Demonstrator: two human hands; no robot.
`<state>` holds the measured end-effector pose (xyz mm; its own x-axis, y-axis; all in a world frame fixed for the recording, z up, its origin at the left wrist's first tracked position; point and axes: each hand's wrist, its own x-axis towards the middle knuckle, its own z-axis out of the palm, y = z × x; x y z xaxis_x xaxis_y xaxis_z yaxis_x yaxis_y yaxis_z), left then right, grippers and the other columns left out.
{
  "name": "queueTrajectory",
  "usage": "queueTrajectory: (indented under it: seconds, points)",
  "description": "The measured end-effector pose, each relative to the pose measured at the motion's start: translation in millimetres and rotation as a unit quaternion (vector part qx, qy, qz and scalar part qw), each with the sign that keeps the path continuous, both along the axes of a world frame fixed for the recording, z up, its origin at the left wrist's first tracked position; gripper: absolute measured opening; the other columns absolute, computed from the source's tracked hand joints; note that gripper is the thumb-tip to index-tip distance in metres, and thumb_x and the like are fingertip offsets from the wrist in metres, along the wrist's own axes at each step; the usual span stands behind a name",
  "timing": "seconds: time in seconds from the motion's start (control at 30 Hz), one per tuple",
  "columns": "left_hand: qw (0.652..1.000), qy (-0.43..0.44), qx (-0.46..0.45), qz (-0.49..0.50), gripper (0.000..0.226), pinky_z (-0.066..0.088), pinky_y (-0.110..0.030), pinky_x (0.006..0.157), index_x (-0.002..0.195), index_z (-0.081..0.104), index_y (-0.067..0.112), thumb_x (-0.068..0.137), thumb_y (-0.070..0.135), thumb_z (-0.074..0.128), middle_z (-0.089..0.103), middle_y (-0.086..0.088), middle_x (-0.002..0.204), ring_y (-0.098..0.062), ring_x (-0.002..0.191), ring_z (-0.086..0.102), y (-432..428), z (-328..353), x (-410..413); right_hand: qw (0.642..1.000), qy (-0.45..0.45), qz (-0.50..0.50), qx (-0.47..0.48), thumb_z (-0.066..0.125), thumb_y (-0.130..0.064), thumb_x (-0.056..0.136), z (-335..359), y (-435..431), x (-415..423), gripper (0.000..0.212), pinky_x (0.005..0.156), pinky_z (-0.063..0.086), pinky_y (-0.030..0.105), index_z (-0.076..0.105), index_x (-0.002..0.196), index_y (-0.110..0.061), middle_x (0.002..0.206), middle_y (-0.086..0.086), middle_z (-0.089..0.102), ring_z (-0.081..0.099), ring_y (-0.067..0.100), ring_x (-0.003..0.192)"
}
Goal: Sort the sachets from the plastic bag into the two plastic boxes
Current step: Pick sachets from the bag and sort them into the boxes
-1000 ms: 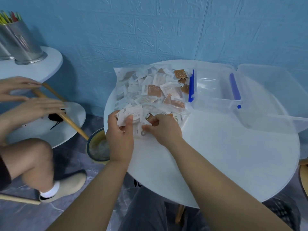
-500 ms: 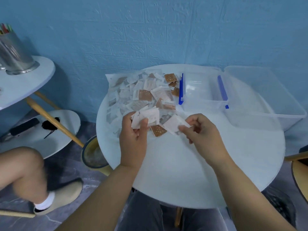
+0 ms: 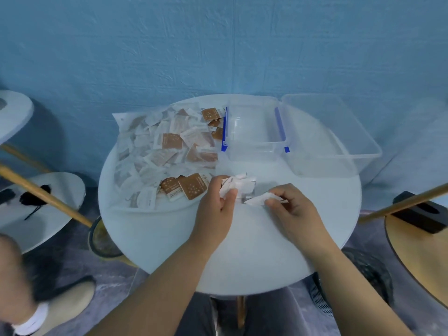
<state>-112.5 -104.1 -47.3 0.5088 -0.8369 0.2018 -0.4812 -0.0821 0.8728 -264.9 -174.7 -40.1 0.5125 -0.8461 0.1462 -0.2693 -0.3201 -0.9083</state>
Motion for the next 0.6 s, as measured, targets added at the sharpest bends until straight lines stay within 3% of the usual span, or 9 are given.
queueTrajectory:
  seconds: [0.1,0.23,0.4,0.5,0.6]
  points:
    - [0.998,-0.013,0.031,-0.055,0.02,0.04,-0.02,0.077,0.116,0.047,0.018,0.097,0.018,0.043,0.057,0.006,0.102,-0.015,0.094,0.054,3,-1,-3,0.998,0.018,0.01,-0.056,0.062,-0.007,0.085,-7,3,5,0.028,0.07,0.039,0.007,0.058,0.082,-0.034,0.088,-0.013,0.06,0.055,0.0,0.082]
    - [0.993,-0.026,0.055,-0.096,0.035,0.043,-0.035,0.083,0.115,0.05,0.018,0.088,0.032,0.033,0.063,-0.003,0.101,-0.02,0.093,0.056,5,-2,-4,0.999,-0.012,-0.035,-0.027,0.068,-0.011,0.081,-11,4,5,0.023,0.064,0.042,0.011,0.058,0.089,-0.03,0.084,-0.008,0.062,0.055,0.007,0.071]
    - [0.987,-0.061,0.054,-0.138,0.033,0.041,-0.017,0.075,0.117,0.051,0.017,0.09,0.035,0.042,0.061,0.003,0.101,-0.006,0.085,0.054,8,1,-6,0.998,0.003,-0.026,-0.052,0.073,-0.02,0.077,-14,4,7,0.047,0.067,0.043,0.011,0.048,0.115,-0.032,0.107,-0.017,0.052,0.054,0.005,0.072]
    - [0.985,-0.113,0.04,-0.121,0.038,0.044,-0.017,0.081,0.121,0.048,0.016,0.087,0.03,0.059,0.055,0.007,0.109,-0.006,0.098,0.052,9,-4,-6,0.995,0.055,0.016,-0.084,0.071,-0.026,0.08,-12,5,8,0.049,0.067,0.041,0.009,0.047,0.122,-0.035,0.094,-0.02,0.055,0.051,0.004,0.076]
    - [0.991,-0.103,0.025,-0.087,0.049,0.036,-0.006,0.084,0.13,0.043,0.021,0.085,0.027,0.063,0.047,0.013,0.114,-0.004,0.108,0.047,12,-4,-6,0.992,0.058,0.031,-0.105,0.069,-0.024,0.082,-10,6,7,0.041,0.065,0.038,0.007,0.051,0.118,-0.035,0.083,-0.024,0.054,0.05,0.001,0.072]
